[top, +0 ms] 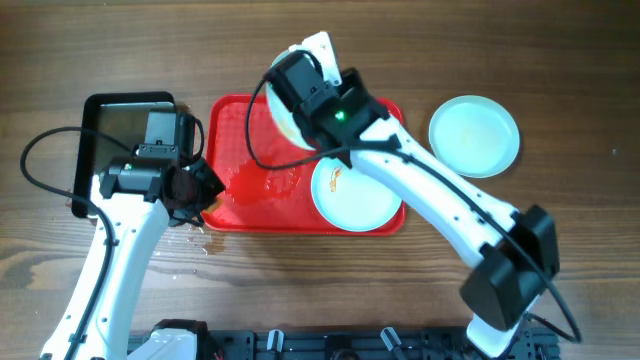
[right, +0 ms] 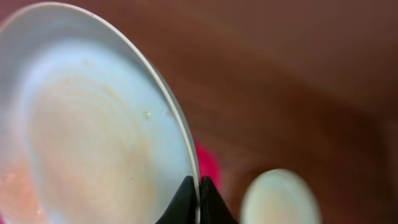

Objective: Clean dirty plates on tray and stack at the side
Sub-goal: 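Lift the top plate with the right gripper and stack it on the side plate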

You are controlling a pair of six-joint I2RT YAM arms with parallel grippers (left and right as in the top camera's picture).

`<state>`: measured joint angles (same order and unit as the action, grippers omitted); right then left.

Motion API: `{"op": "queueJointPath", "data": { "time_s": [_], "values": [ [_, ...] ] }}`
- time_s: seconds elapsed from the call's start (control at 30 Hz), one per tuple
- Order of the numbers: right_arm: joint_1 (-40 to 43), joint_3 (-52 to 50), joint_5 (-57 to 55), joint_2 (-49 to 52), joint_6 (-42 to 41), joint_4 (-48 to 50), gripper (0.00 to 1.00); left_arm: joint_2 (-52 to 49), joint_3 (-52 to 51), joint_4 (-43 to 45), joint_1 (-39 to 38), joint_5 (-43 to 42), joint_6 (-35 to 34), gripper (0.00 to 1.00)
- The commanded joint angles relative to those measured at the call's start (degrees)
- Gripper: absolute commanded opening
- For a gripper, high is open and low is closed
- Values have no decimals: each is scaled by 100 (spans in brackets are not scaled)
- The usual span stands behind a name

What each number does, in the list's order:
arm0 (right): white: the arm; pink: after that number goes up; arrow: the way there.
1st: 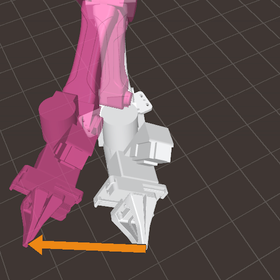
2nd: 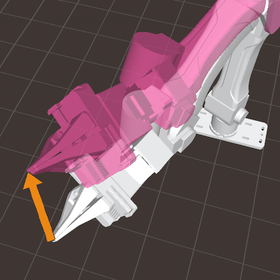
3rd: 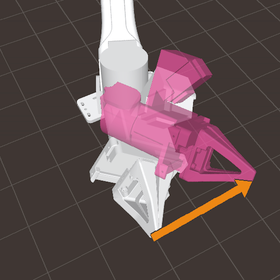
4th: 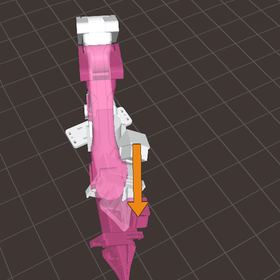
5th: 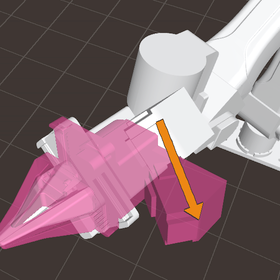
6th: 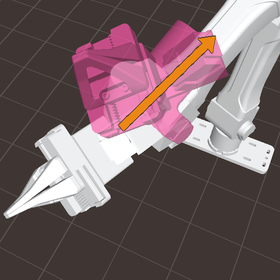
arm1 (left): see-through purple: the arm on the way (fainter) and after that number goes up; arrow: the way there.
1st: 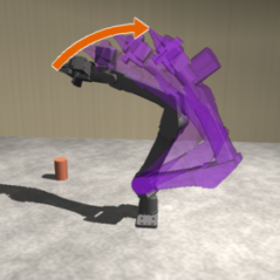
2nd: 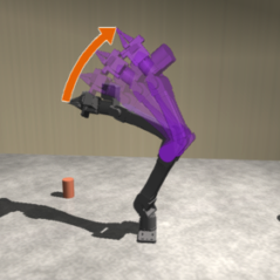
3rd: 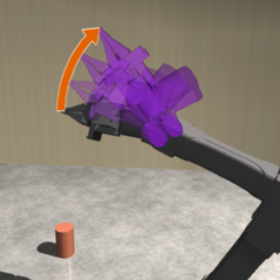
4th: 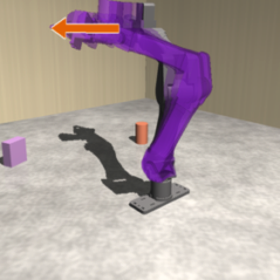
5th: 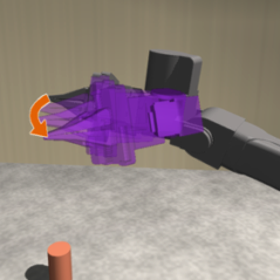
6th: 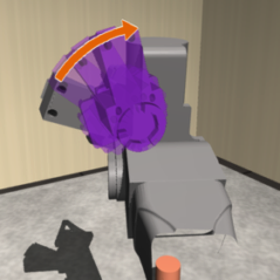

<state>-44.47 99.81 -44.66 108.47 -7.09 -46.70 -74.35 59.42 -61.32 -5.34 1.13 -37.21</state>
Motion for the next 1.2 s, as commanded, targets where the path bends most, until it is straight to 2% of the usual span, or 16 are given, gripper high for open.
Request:
{"op": "queueJointPath", "data": {
  "time_s": [0.0,0.1,0.3,0.37,0.6,0.63,0.7,0.73,0.77,0.83,0.87,1.03,1.1,1.17],
  "values": [
    [-393,52,-1596,-4,949,44,4,-7,-33,20,-15,-92,-74,4],
    [-704,46,-2041,-4,1263,343,4,-7,-33,-2,-15,-122,-74,4],
    [-1032,46,-3128,-4,2879,1248,4,-7,-33,0,-15,-326,-74,4],
    [-1034,46,-3189,-4,3091,1316,4,-7,-33,-2,-15,-326,-74,4],
    [-994,22,-3209,-4,3073,1274,4,-7,-33,39,-15,-323,-72,4],
    [-962,20,-3209,-4,2894,1244,4,-7,-33,39,-15,-323,-72,4],
    [-748,22,-3204,-11,1871,837,4,-7,-33,33,-15,-321,-70,4],
    [-551,22,-3086,-33,1272,417,4,-7,-33,33,-15,-323,-70,4],
    [-232,22,-2393,-118,494,-396,4,-7,-33,33,-15,-323,-70,4],
    [636,22,-573,-356,-505,-1449,4,-7,-33,46,-15,-321,-72,4],
    [1416,22,603,-468,-813,-1738,4,-7,-33,63,-15,-321,-72,4],
    [4553,-129,3928,-492,-787,-1805,4,-7,-33,42,-15,-321,-70,4],
    [5475,-389,4201,-487,-793,-1687,4,-7,-33,63,-15,-321,-72,4],
    [5963,-767,4194,-485,-789,-1510,4,-9,-33,136,-15,-321,-72,4]
  ]
}}
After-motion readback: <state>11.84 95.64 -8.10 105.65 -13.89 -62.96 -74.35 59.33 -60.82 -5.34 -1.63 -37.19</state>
